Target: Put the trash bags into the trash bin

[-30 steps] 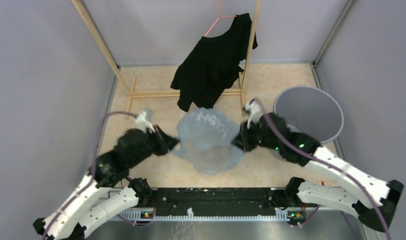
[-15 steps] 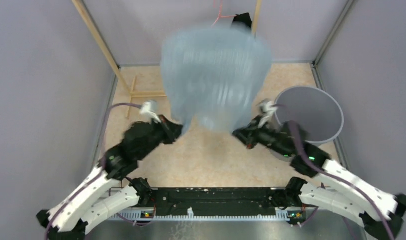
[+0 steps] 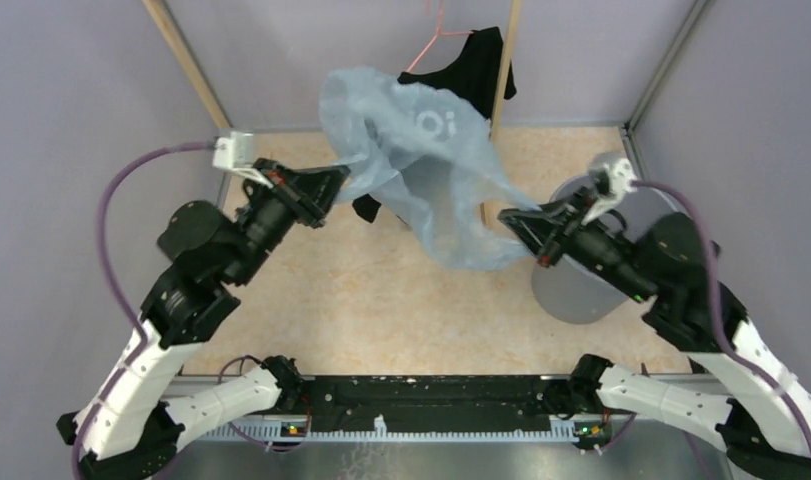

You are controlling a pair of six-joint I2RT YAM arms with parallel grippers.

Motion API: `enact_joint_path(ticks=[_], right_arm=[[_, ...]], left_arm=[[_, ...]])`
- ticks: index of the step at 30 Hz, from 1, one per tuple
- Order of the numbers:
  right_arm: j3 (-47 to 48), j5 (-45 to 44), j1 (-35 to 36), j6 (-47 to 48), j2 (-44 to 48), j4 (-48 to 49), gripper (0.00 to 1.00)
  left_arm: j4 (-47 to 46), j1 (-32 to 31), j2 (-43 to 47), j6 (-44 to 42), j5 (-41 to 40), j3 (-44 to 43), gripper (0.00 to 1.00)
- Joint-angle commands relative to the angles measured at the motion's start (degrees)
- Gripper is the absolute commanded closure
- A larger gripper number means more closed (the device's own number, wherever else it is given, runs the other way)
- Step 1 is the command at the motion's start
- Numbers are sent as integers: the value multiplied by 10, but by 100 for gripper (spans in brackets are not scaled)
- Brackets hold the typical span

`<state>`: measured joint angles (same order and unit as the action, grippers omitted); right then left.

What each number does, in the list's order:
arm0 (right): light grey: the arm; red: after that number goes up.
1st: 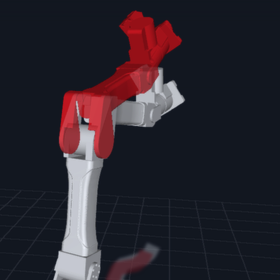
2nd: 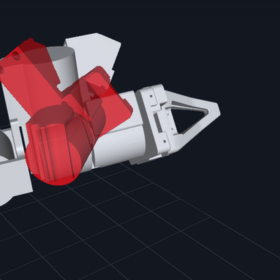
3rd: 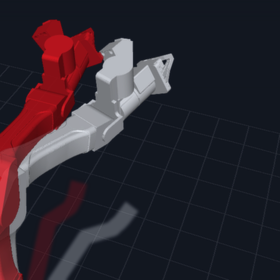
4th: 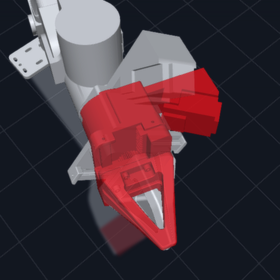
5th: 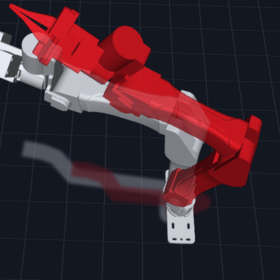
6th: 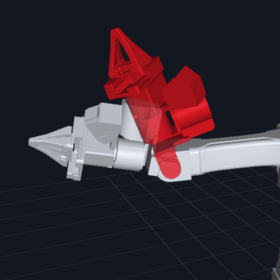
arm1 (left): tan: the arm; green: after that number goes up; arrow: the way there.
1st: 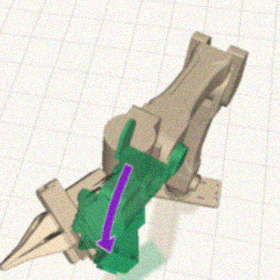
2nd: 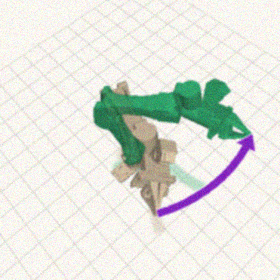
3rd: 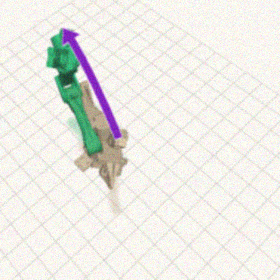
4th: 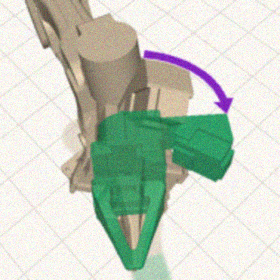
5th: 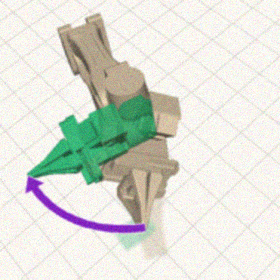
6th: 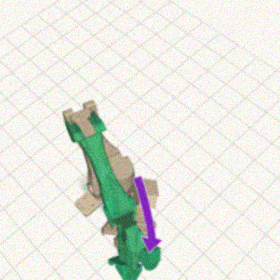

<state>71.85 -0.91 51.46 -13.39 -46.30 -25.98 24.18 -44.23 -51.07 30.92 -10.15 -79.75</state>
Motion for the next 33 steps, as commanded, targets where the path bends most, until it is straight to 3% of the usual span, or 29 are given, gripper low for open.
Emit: enact_joint_path(ticks=[1,6,10,17,21,25,29,33], right_arm=[[-95,-32,-2,4,58,-13,100],[-218,-2,-2,-74,56,-8,100],[-184,2,-2,-58,45,-38,100],[-62,-22,-2,-8,51,-36,100],[-68,-51,-2,-36,75,-35,97],[-119,-61,-2,-90,87,-16,93],[-162,-35,-2,-128,59,28,90],[-106,-68,-2,-103,-20,-17,75]], left_arm=[[-51,0,30,-70,-55,56,100],[42,0,55,-23,-81,148,100],[78,0,78,-33,-69,141,100],[-55,0,142,-103,-38,121,100],[-134,0,147,-150,-31,124,100],[-145,0,117,-171,-57,146,100],[-125,0,88,-206,-163,162,100],[-144,0,107,-253,-315,195,100]])
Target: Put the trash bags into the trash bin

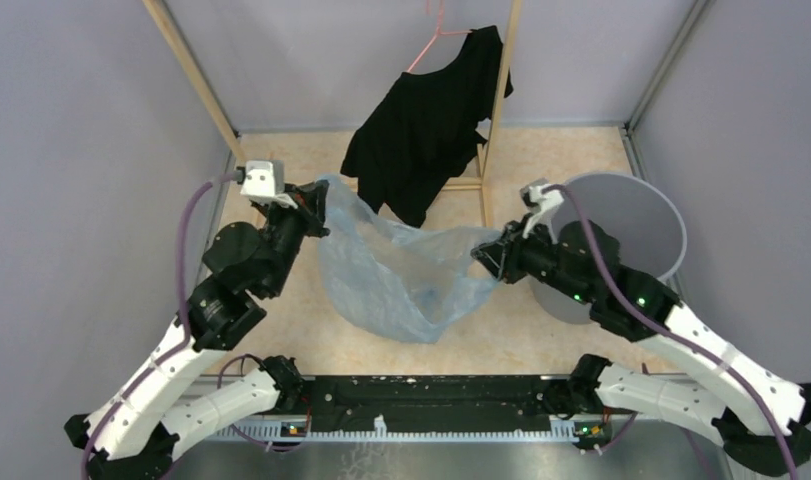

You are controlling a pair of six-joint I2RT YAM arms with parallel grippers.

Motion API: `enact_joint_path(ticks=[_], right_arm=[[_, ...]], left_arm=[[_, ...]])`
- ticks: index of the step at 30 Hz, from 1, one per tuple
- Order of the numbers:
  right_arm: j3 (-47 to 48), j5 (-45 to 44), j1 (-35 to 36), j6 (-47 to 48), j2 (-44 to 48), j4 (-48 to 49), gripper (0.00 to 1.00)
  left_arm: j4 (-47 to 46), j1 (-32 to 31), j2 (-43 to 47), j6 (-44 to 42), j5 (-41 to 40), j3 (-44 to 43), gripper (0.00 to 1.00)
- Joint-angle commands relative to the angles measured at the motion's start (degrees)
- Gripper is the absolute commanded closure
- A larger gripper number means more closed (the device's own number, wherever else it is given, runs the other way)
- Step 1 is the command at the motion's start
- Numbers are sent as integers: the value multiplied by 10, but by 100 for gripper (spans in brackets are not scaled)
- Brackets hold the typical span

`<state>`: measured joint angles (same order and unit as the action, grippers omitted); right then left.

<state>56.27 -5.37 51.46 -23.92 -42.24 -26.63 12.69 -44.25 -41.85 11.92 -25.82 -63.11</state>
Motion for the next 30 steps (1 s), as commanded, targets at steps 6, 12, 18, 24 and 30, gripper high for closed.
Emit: enact_joint_path(ticks=[6,12,18,24,30], right_arm=[[219,-174,-2,92,-143,-214,37],[244,-356,-2,42,-149,-350,3],[186,-388,-2,1,-160,-368,4],[156,-354,-2,23,-166,-334,40],[142,-294,-3,67,-166,-279,71]], left_arm=[[-72,18,76,-73,-179,109,100],[-54,56,64,-55,-143,107,100],[-42,128,45,-21,-50,112,100],[-42,143,43,-18,-46,115,100],[-44,144,42,-20,-52,119,100]])
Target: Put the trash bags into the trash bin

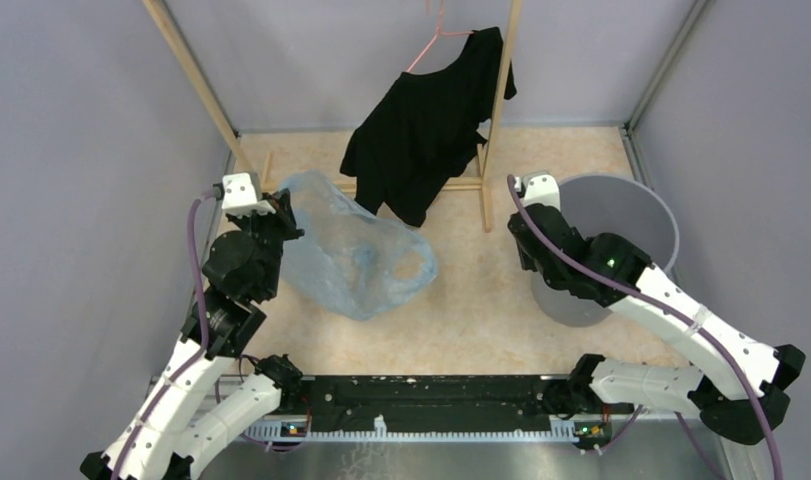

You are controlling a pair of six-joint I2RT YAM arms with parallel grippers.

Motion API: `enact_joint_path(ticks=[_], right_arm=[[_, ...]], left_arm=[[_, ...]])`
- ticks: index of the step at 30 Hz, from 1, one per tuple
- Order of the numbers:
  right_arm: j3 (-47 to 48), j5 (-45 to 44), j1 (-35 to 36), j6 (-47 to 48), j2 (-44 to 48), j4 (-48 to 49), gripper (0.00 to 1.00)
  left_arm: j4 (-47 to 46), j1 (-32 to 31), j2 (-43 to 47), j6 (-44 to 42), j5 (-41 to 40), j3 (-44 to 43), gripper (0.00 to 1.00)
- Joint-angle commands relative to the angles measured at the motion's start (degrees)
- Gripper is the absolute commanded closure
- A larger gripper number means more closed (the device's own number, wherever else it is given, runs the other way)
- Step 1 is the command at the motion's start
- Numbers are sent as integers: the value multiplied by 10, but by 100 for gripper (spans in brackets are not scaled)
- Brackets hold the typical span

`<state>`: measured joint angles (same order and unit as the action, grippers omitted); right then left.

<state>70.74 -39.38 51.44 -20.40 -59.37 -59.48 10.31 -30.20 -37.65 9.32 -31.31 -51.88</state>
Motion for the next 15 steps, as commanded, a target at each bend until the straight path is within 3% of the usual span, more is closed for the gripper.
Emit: enact_joint_path(ticks=[1,3,6,15], right_arm=[[-2,66,-2,42,5,60,77],[2,105,-2,56,5,80,87],[8,171,-2,72,10,111,94],[11,390,5,73,2,195,98]], left_arm=[[-21,3,0,6,3,7,100],[-21,3,0,6,4,8,100],[-20,3,0,4,0,8,100],[-24,4,6,4,-3,11,100]])
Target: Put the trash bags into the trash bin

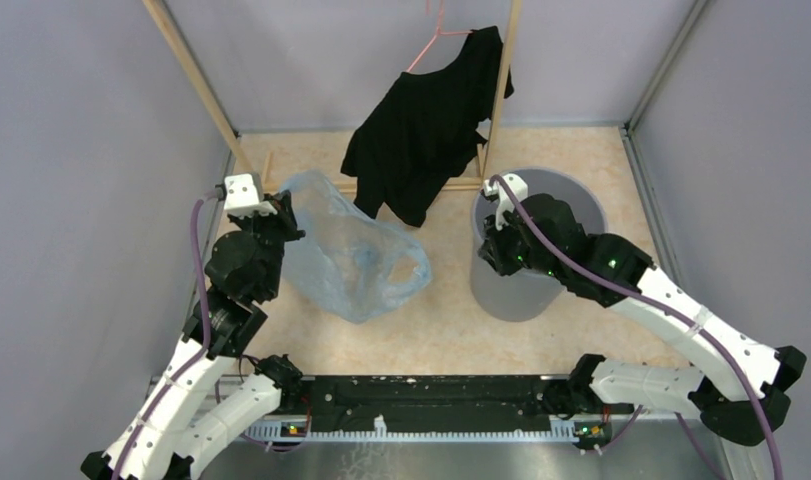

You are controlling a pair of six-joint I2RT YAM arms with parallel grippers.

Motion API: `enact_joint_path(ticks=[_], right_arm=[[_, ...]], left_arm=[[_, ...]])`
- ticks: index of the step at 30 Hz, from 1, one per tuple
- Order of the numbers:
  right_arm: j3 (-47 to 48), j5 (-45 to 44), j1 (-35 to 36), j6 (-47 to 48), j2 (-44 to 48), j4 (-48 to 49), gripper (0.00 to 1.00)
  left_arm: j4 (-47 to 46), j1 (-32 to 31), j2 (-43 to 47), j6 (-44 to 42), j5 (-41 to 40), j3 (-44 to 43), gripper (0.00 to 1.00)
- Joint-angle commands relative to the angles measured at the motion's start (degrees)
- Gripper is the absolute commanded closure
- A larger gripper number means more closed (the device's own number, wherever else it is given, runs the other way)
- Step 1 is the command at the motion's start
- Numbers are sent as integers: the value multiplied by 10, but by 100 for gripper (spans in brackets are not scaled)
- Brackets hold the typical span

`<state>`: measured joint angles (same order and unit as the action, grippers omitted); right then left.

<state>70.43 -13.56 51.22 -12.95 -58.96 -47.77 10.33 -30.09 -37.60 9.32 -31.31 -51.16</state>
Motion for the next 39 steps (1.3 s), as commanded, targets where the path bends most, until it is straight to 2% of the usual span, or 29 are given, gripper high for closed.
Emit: enact_joint_path(ticks=[1,4,8,11,17,20,25,29,31,34,39], right_arm=[[12,133,15,-4,-6,85,98],[12,132,47,-4,-21,100,95],[36,106,80,-1,-46,96,81],[51,79,81,1,-53,79,64],[86,67,87,-8,-38,69,24],[98,98,97,-17,-31,87,15],[85,225,112,-33,-30,158,7],[48,271,126,-76,-65,211,7],[36,259,134,-110,-87,215,7],[43,204,155,-118,-106,165,7],[37,142,184,-149,-103,117,7]], left_arm=[[-23,3,6,4,-3,4,100],[-24,3,6,4,-3,4,100],[-24,3,8,4,-3,4,100],[-24,3,9,3,-4,4,100],[-19,3,23,9,-14,4,100],[-22,3,39,13,-26,9,100],[-28,3,64,18,-39,17,100],[-32,3,71,18,-43,22,100],[-30,3,71,18,-46,20,100],[-29,3,72,19,-49,21,100],[-26,3,81,29,-58,21,100]])
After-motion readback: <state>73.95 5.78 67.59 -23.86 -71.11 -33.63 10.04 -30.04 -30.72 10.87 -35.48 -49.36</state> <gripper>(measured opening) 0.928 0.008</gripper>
